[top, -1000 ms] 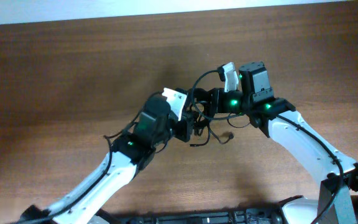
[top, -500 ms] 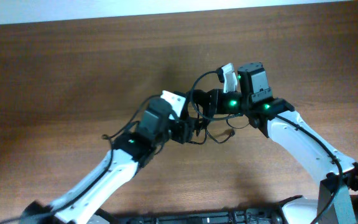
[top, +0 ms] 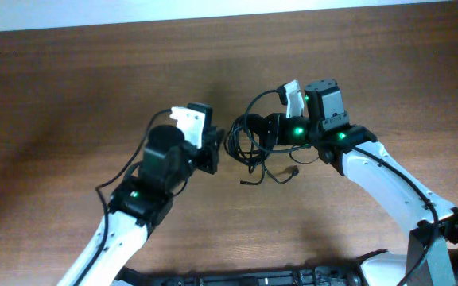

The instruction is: Untangle cables

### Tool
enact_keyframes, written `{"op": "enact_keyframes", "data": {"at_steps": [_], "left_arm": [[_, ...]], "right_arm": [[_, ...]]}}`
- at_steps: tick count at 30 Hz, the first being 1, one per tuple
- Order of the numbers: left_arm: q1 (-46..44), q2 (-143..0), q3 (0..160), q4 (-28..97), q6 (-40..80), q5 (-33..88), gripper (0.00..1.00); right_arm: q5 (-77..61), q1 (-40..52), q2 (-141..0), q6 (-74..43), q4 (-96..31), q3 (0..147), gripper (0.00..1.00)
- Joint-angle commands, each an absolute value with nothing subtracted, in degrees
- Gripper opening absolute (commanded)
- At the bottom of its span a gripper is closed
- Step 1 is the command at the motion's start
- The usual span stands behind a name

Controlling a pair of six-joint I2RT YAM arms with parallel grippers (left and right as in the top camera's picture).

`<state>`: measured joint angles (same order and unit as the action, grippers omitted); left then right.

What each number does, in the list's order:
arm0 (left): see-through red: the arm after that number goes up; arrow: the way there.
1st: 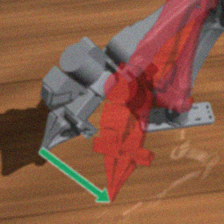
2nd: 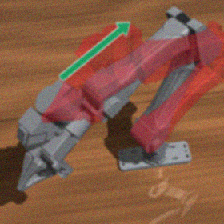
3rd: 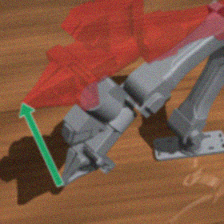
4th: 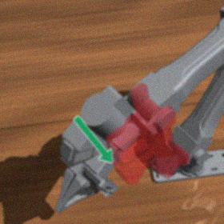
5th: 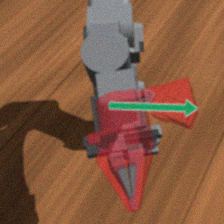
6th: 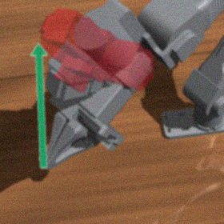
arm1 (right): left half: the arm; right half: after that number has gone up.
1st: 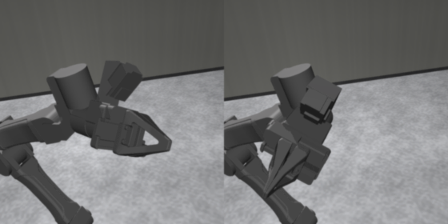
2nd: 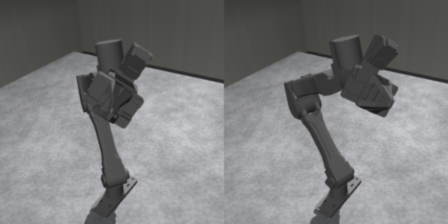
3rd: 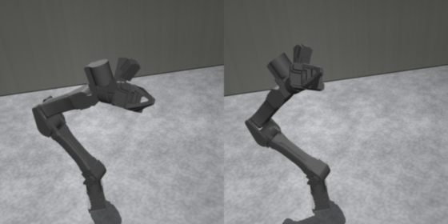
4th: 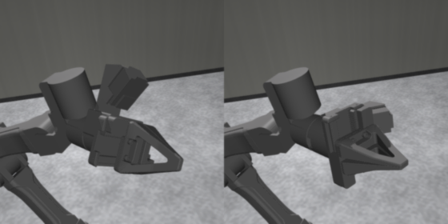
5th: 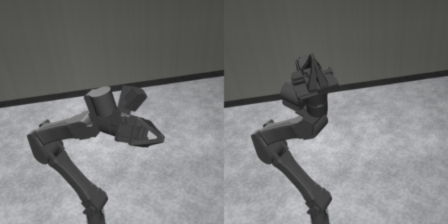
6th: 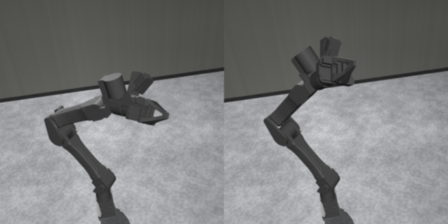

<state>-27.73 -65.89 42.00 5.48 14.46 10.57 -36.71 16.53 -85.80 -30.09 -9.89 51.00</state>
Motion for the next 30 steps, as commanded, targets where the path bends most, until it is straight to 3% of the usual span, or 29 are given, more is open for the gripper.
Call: {"op": "enact_keyframes", "data": {"at_steps": [1, 2, 8, 11, 15, 22, 30], "left_arm": [[-27.5, -70.7, 42.7, 2.4, 10.5, 16.6, 0.26], [-27.5, -71.6, 42.7, 0.8, 9.0, 20.2, 0.31], [-27.5, -72.2, 42.7, -1.2, 8.8, 22.5, 0.33], [-27.3, -72.2, 42.7, -1.1, 8.8, 23.2, 0.4], [-25.6, -70.6, 42.9, -1.5, 9.7, 24.0, 0.42], [-25.6, -69.7, 42.9, -2.1, 9.8, 27.7, 0.4], [-25.7, -73.3, 42.9, -0.4, 9.7, 25.5, 0.28]], "right_arm": [[-38.5, 16.5, -84.7, -30.5, -9.8, 52.4, 0.04], [-38.5, 16.5, -84.7, -30.5, -10.1, 52.4, 0.04], [-38.5, 16.5, -84.7, -30.5, -10.7, 52.3, 0.04], [-38.3, 16.5, -84.7, -30.5, -10.8, 52.3, 0.04], [-38.3, 16.5, -84.7, -30.5, -10.7, 52.3, 0.04], [-38.3, 16.5, -84.7, -30.5, -10.7, 52.3, 0.04], [-38.3, 16.5, -84.7, -30.5, -10.7, 52.3, 0.04]]}}
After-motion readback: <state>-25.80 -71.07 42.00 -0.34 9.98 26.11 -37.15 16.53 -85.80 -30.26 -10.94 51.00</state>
